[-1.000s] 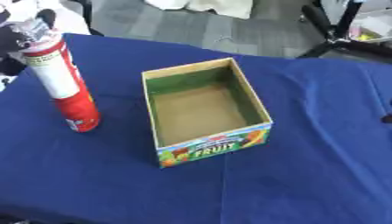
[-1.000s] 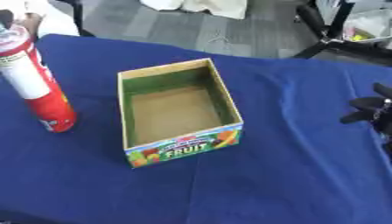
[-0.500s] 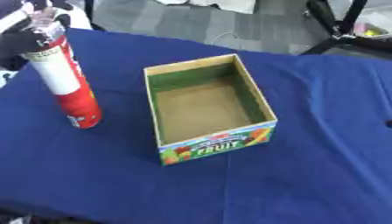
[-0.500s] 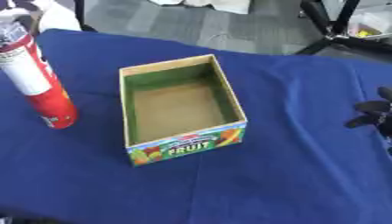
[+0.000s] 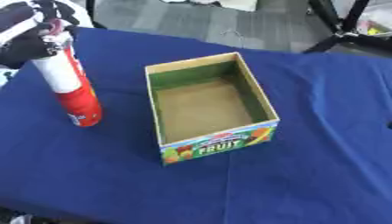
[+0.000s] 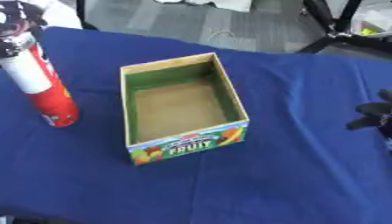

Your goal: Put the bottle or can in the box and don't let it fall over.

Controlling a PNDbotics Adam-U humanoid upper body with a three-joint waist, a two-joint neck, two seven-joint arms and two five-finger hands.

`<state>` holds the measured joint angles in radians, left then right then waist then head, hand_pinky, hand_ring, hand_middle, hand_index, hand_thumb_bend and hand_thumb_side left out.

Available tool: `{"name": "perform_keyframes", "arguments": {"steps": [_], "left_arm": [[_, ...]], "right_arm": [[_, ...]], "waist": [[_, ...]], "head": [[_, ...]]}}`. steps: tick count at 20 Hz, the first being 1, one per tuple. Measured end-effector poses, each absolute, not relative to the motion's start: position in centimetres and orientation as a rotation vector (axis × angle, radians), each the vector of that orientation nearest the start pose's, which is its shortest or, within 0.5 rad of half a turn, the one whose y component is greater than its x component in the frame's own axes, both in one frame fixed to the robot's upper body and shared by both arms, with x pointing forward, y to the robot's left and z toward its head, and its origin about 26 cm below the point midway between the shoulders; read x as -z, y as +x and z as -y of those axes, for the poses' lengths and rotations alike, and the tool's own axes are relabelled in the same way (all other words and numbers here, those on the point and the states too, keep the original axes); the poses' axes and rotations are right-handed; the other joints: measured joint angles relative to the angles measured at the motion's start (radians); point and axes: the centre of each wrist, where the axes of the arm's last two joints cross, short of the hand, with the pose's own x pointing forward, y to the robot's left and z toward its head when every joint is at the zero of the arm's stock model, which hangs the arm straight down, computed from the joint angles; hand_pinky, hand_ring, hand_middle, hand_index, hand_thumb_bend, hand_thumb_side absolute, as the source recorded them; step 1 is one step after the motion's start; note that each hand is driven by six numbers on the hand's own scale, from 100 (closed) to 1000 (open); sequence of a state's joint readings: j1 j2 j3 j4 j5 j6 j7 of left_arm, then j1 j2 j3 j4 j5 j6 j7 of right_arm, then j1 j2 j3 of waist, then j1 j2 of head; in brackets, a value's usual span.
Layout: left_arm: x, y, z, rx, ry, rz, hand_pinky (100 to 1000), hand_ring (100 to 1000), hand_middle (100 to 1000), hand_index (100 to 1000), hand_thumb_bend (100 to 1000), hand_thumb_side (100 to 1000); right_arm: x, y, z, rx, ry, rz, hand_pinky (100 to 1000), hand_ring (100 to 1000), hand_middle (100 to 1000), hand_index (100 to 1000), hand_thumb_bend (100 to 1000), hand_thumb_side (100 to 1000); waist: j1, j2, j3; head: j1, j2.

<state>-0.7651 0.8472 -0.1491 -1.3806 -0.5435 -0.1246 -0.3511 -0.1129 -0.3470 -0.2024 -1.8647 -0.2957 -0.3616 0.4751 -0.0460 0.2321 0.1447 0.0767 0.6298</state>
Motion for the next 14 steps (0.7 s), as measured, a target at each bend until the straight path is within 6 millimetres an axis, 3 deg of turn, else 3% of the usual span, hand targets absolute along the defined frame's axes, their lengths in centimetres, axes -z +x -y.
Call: {"name": "perform_keyframes", "arguments": {"steps": [5, 14], "left_arm": [[-29.41, 39.71, -36.09, 1.422, 1.071, 1.573, 577, 761, 820, 821, 243, 864], [-30.01, 39.63, -35.91, 1.532, 1.127, 1.454, 372, 677, 863, 844, 374, 856]], "right_arm": [[-13.7, 28.62, 34.41, -0.583, 0.109, 2.307, 1000, 654, 731, 941, 100, 673], [-13.65, 28.63, 34.35, -0.578, 0.111, 2.308, 1000, 649, 727, 940, 100, 669]], "waist": [[0.001, 0.003, -0.001], [0.004, 0.003, -0.001]], "head": [[0.001, 0.0], [0.005, 0.0]]}}
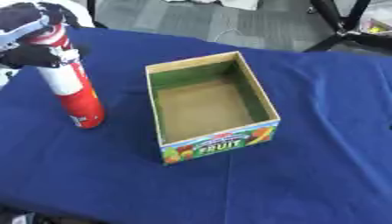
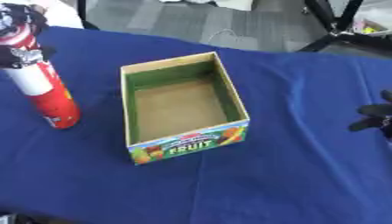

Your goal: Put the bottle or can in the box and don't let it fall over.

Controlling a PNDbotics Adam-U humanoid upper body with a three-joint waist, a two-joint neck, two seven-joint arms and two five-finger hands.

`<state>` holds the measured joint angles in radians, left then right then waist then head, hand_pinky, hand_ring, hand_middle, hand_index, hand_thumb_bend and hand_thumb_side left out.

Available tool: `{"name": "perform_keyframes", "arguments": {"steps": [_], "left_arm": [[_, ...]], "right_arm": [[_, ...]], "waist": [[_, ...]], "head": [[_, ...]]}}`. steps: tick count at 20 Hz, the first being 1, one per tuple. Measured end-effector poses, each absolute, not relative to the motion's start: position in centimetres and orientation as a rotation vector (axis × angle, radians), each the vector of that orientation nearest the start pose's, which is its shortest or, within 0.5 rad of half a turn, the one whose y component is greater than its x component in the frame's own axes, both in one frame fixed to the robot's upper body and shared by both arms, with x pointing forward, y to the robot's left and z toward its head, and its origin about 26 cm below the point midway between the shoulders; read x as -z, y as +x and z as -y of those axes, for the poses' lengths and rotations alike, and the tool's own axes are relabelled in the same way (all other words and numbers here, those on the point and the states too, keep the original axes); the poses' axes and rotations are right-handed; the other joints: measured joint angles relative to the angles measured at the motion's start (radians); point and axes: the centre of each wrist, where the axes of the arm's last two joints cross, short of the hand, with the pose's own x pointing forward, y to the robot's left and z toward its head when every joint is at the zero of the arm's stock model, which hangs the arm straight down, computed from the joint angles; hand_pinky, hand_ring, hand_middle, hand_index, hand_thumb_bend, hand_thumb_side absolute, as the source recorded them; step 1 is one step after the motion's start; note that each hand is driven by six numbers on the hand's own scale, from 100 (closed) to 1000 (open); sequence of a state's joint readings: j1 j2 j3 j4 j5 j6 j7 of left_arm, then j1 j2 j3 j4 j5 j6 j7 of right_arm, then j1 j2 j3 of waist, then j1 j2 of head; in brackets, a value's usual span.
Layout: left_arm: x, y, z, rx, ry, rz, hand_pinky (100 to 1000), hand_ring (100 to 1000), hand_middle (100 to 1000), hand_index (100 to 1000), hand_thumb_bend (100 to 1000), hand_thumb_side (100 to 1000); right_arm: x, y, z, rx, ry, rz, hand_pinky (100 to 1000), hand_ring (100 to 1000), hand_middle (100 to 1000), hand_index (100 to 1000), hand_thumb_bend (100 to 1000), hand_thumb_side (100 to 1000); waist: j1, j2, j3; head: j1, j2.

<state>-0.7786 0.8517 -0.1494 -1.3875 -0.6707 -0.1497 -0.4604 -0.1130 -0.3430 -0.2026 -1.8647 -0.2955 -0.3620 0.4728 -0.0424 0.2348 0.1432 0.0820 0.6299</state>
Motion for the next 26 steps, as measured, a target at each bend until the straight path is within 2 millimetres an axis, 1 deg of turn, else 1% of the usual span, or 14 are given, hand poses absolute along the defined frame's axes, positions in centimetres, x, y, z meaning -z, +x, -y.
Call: {"name": "perform_keyframes", "arguments": {"steps": [5, 6, 9, 13, 15, 16, 17, 18, 19, 20, 21, 22, 24, 26], "left_arm": [[-30.19, 39.64, -35.84, 1.561, 1.146, 1.408, 326, 650, 884, 852, 519, 816], [-30.25, 39.63, -35.83, 1.568, 1.149, 1.4, 322, 647, 886, 852, 526, 813], [-30.42, 39.64, -35.77, 1.59, 1.156, 1.378, 233, 600, 901, 854, 569, 816], [-30.5, 39.65, -35.74, 1.609, 1.168, 1.36, 211, 590, 905, 851, 592, 788], [-30.53, 39.65, -35.75, 1.616, 1.174, 1.351, 214, 586, 912, 851, 609, 706], [-30.53, 39.65, -35.75, 1.622, 1.177, 1.346, 214, 586, 912, 851, 609, 706], [-30.54, 39.65, -35.75, 1.628, 1.178, 1.341, 205, 583, 915, 848, 653, 635], [-30.56, 39.65, -35.74, 1.634, 1.179, 1.336, 202, 583, 915, 847, 669, 616], [-30.6, 39.65, -35.73, 1.64, 1.179, 1.332, 202, 585, 913, 845, 730, 545], [-30.66, 39.65, -35.71, 1.648, 1.177, 1.328, 201, 585, 915, 844, 752, 519], [-30.73, 39.66, -35.69, 1.655, 1.176, 1.322, 197, 586, 916, 844, 796, 443], [-30.8, 39.66, -35.66, 1.662, 1.175, 1.315, 196, 587, 916, 843, 799, 432], [-30.86, 39.67, -35.65, 1.673, 1.17, 1.301, 206, 596, 916, 840, 782, 280], [-30.93, 39.67, -35.63, 1.681, 1.164, 1.29, 214, 599, 916, 838, 761, 217]], "right_arm": [[-13.58, 28.63, 34.28, -0.571, 0.114, 2.311, 1000, 647, 726, 939, 100, 665], [-13.58, 28.63, 34.27, -0.57, 0.114, 2.311, 1000, 647, 726, 939, 100, 665], [-13.58, 28.64, 34.27, -0.567, 0.114, 2.311, 1000, 646, 726, 940, 100, 665], [-13.58, 28.64, 34.27, -0.559, 0.116, 2.313, 1000, 644, 724, 936, 100, 660], [-13.58, 28.63, 34.27, -0.555, 0.118, 2.314, 1000, 643, 723, 936, 100, 661], [-13.58, 28.63, 34.28, -0.554, 0.118, 2.315, 1000, 643, 723, 936, 100, 661], [-13.59, 28.63, 34.29, -0.552, 0.117, 2.315, 1000, 643, 723, 936, 100, 661], [-13.6, 28.62, 34.33, -0.549, 0.114, 2.316, 1000, 643, 723, 936, 100, 661], [-13.61, 28.61, 34.37, -0.547, 0.112, 2.316, 1000, 643, 723, 935, 100, 660], [-13.62, 28.61, 34.4, -0.545, 0.111, 2.316, 1000, 643, 723, 935, 100, 659], [-13.62, 28.6, 34.4, -0.544, 0.111, 2.316, 1000, 643, 723, 934, 100, 658], [-13.62, 28.6, 34.4, -0.543, 0.111, 2.317, 1000, 643, 723, 934, 100, 658], [-13.63, 28.61, 34.4, -0.54, 0.112, 2.318, 1000, 643, 722, 933, 100, 656], [-13.63, 28.61, 34.39, -0.535, 0.114, 2.319, 1000, 642, 722, 932, 100, 656]], "waist": [[0.002, 0.0, 0.0], [0.002, 0.0, 0.0], [0.003, 0.0, 0.0], [0.003, 0.0, 0.0], [0.004, 0.001, 0.0], [0.005, 0.001, 0.0], [0.006, 0.001, 0.0], [0.006, 0.001, 0.0], [0.006, 0.001, 0.0], [0.006, 0.001, 0.0], [0.006, 0.001, 0.0], [0.007, 0.001, 0.0], [0.008, 0.001, 0.0], [0.009, 0.001, 0.0]], "head": [[0.003, 0.0], [0.003, 0.0], [0.003, 0.0], [0.004, 0.0], [0.004, 0.0], [0.004, 0.0], [0.004, 0.0], [0.004, 0.0], [0.004, 0.001], [0.004, 0.001], [0.004, 0.001], [0.005, 0.001], [0.005, 0.001], [0.005, 0.001]]}}
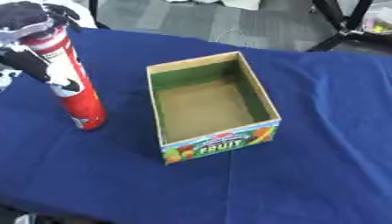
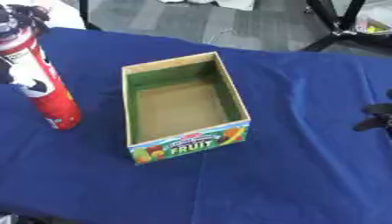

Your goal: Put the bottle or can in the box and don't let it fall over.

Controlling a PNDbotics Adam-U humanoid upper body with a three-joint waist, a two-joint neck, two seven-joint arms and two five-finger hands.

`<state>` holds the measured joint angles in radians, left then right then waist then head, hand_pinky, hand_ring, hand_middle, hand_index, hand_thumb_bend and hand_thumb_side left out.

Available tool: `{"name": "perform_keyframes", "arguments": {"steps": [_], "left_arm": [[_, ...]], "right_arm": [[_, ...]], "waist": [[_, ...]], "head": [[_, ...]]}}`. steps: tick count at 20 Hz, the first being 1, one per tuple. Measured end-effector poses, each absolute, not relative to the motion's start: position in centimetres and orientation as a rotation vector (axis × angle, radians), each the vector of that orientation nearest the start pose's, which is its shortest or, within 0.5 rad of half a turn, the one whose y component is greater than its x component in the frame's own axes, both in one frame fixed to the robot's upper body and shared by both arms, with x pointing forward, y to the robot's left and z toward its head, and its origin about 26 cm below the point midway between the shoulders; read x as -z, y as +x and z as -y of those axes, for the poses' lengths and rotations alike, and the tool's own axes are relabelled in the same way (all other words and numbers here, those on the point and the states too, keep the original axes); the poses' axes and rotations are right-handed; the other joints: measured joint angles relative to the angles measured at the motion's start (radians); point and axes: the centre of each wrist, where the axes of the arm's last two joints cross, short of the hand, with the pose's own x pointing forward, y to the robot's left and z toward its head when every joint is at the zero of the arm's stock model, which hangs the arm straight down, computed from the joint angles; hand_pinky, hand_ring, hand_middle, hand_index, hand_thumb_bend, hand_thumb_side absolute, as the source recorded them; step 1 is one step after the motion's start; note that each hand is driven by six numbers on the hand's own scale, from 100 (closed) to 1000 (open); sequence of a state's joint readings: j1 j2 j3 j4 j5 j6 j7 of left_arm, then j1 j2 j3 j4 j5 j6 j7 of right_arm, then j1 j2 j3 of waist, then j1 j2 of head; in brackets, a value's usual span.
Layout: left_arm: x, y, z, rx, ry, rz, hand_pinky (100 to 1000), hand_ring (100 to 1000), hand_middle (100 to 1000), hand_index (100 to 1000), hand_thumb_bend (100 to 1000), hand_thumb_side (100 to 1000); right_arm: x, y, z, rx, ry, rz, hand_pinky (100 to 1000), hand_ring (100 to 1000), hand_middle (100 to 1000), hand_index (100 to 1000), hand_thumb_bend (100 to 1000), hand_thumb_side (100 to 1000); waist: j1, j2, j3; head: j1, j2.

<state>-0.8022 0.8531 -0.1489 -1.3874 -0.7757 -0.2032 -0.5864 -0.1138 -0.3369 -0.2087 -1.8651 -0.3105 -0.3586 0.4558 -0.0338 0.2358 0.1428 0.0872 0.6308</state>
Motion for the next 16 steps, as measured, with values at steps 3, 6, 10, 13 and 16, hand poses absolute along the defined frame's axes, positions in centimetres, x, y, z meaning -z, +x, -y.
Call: {"name": "perform_keyframes", "arguments": {"steps": [3, 6, 10, 13, 16], "left_arm": [[-31.08, 39.67, -35.58, 1.685, 1.157, 1.278, 211, 592, 888, 798, 608, 100], [-31.13, 39.66, -35.61, 1.678, 1.144, 1.276, 194, 575, 858, 771, 572, 100], [-31.14, 39.66, -35.62, 1.664, 1.127, 1.292, 169, 518, 776, 708, 546, 100], [-31.14, 39.66, -35.62, 1.654, 1.124, 1.304, 157, 437, 604, 636, 544, 100], [-31.14, 39.66, -35.63, 1.646, 1.127, 1.311, 134, 369, 482, 565, 535, 100]], "right_arm": [[-13.64, 28.61, 34.39, -0.531, 0.117, 2.32, 1000, 642, 720, 929, 100, 655], [-13.64, 28.61, 34.39, -0.529, 0.116, 2.319, 1000, 642, 719, 929, 100, 655], [-13.61, 28.61, 34.37, -0.526, 0.117, 2.32, 1000, 643, 718, 928, 100, 655], [-13.56, 28.61, 34.31, -0.521, 0.119, 2.321, 1000, 643, 718, 928, 100, 654], [-13.54, 28.62, 34.27, -0.518, 0.121, 2.321, 1000, 643, 717, 927, 100, 653]], "waist": [[0.0, 0.0, 0.0], [0.0, 0.0, 0.0], [0.0, 0.0, 0.0], [0.0, 0.0, 0.0], [0.0, 0.0, -0.001]], "head": [[0.002, 0.0], [0.003, 0.0], [0.003, 0.0], [0.004, 0.001], [0.004, 0.001]]}}
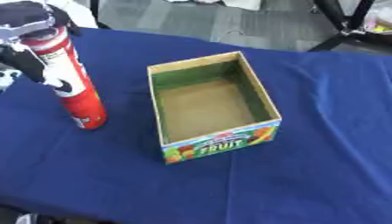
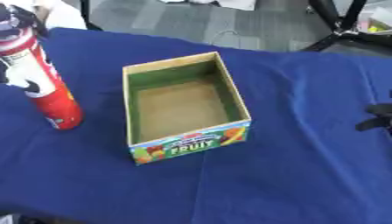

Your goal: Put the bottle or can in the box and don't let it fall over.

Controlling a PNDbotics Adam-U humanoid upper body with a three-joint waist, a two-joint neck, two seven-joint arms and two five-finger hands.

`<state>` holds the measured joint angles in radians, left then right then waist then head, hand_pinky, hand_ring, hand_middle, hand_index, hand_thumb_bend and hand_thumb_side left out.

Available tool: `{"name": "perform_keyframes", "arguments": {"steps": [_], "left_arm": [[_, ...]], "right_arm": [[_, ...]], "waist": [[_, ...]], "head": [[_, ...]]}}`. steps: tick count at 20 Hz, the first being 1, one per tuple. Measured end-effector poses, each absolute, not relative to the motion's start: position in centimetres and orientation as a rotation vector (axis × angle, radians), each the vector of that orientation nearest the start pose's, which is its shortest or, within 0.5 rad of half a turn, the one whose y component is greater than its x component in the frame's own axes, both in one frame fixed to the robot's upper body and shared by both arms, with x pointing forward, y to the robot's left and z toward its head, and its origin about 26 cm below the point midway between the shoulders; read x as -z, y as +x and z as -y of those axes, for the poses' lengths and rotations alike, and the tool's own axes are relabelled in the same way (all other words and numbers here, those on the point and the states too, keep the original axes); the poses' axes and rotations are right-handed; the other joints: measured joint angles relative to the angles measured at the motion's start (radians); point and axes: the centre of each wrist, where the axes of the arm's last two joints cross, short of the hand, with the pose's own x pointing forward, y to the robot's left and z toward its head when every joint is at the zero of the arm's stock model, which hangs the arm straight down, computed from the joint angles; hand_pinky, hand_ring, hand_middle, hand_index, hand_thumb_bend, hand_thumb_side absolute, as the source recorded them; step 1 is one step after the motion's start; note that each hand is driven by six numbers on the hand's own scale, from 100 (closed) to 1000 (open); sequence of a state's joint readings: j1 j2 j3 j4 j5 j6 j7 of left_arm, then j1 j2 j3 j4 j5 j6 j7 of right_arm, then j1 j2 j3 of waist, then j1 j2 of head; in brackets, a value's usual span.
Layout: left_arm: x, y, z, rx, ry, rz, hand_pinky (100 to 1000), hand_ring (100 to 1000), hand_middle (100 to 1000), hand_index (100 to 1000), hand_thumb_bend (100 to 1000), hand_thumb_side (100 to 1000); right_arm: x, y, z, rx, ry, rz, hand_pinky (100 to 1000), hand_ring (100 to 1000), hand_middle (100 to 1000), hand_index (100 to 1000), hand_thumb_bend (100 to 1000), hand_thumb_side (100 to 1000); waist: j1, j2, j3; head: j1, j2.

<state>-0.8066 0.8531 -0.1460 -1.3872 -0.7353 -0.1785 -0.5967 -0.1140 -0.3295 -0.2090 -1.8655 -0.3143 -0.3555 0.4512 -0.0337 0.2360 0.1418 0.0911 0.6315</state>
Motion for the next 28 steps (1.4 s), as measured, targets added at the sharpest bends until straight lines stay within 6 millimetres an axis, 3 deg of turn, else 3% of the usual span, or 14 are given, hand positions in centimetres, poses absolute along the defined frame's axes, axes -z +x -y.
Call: {"name": "perform_keyframes", "arguments": {"steps": [11, 16, 28], "left_arm": [[-31.1, 39.7, -35.6, 1.649, 1.14, 1.344, 100, 145, 198, 188, 529, 100], [-31.2, 39.7, -35.5, 1.667, 1.135, 1.348, 100, 100, 118, 156, 510, 100], [-31.9, 39.2, -33.4, 1.645, 1.075, 1.492, 100, 100, 100, 150, 447, 100]], "right_arm": [[-13.6, 28.6, 34.2, -0.509, 0.127, 2.325, 1000, 642, 713, 924, 100, 648], [-13.7, 28.6, 34.2, -0.507, 0.127, 2.326, 1000, 643, 713, 924, 100, 648], [-13.7, 28.5, 34.2, -0.492, 0.133, 2.332, 1000, 643, 712, 922, 100, 648]], "waist": [[0.001, 0.003, -0.004], [0.001, 0.003, -0.004], [-0.006, 0.002, 0.0]], "head": [[0.001, 0.0], [0.002, 0.002], [0.003, 0.017]]}}
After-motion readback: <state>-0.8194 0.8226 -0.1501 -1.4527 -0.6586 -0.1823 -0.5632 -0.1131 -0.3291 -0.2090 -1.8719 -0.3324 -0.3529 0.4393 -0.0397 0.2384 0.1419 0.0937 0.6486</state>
